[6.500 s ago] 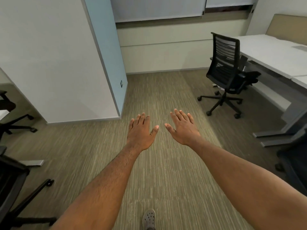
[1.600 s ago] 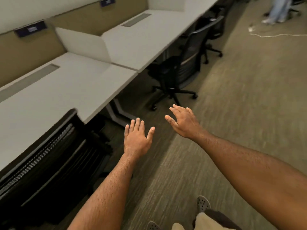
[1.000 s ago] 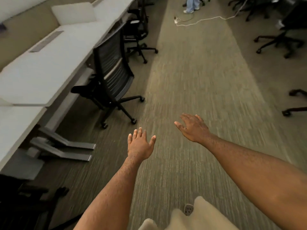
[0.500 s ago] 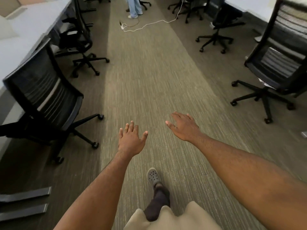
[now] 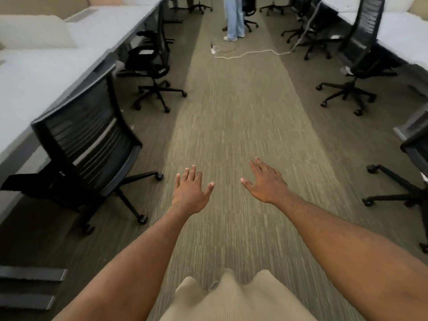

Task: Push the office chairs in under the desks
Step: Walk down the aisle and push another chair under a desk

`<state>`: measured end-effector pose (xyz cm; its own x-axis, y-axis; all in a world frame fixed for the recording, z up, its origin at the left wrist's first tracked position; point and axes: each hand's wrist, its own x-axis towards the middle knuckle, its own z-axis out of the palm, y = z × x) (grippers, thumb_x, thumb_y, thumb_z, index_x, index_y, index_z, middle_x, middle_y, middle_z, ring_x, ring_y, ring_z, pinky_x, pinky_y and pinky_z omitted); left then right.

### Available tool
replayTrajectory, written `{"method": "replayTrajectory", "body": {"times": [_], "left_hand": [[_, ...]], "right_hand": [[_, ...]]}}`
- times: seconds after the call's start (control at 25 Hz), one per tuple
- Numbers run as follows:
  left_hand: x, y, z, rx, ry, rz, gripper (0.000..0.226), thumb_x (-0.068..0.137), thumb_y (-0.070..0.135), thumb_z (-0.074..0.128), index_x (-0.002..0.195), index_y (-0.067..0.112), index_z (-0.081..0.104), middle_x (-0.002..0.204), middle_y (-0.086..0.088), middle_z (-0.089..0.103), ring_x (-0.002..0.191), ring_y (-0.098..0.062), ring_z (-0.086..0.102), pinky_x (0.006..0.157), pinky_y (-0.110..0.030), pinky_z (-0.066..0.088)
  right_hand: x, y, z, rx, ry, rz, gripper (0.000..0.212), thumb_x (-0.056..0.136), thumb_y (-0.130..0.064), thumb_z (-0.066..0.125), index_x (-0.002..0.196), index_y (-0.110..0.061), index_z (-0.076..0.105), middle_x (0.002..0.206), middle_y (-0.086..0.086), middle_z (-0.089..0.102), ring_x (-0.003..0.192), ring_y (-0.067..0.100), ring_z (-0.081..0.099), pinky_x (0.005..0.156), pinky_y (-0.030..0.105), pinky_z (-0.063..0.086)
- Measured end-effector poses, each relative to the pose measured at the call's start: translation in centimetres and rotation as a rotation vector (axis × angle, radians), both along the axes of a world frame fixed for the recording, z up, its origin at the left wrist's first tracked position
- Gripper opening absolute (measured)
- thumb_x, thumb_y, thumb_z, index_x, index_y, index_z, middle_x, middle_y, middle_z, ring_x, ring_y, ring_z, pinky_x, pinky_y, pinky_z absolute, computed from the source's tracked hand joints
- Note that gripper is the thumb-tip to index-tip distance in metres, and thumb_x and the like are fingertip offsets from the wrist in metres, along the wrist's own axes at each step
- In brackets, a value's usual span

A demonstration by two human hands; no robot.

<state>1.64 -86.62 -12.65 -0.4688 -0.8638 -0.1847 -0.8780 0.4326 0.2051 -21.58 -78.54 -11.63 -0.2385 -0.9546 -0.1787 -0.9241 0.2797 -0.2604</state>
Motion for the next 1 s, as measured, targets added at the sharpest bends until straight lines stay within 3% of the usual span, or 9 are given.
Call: {"method": "replayTrajectory", "body": {"times": [0.28,0.56,0.84,1.0], "left_hand": [[6.8,-12.0,4.3,-0.172,0.07,0.32,0.073,0.101,0.06,0.027,0.157,0.014,0.023,0.168,-0.005,0.005,0.154,-0.021,0.0,0.122,-0.042,-0.003],[14.7,-24.7,8.3,-0.296,-0.003,0.692,0.073,0.101,0.059,0.029,0.158,0.016,0.02,0.168,-0.005,0.003,0.154,-0.021,-0.003,0.123,-0.042,-0.004],[20.1,-35.0,10.7,-0.255,-0.122,1.035,0.081,0.099,0.065,0.022,0.158,0.011,0.014,0.167,-0.009,0.01,0.154,-0.023,0.007,0.124,-0.042,0.003],[22.2,-38.6,9.7,-0.159,-0.145,1.137,0.09,0.093,0.072,0.01,0.152,0.006,0.03,0.159,-0.013,0.034,0.147,-0.027,0.028,0.122,-0.049,0.017]], "right_hand": [[4.7,-19.7,2.2,-0.118,0.005,0.294,0.081,0.096,-0.065,0.032,0.158,-0.019,0.01,0.167,0.006,0.005,0.151,0.023,0.014,0.122,0.043,0.01],[12.9,-41.7,5.9,-0.318,-0.053,0.666,0.082,0.094,-0.065,0.038,0.157,-0.018,0.017,0.165,0.007,0.014,0.15,0.023,0.018,0.122,0.043,0.012],[19.1,-59.1,9.8,-0.378,-0.081,0.949,0.085,0.093,-0.068,0.038,0.157,-0.016,0.018,0.165,0.009,0.017,0.151,0.023,0.015,0.122,0.045,0.012],[21.5,-66.1,9.9,-0.275,-0.088,0.924,0.079,0.096,-0.067,0.03,0.157,-0.018,0.018,0.166,0.008,0.012,0.152,0.024,0.008,0.122,0.048,0.007]]}}
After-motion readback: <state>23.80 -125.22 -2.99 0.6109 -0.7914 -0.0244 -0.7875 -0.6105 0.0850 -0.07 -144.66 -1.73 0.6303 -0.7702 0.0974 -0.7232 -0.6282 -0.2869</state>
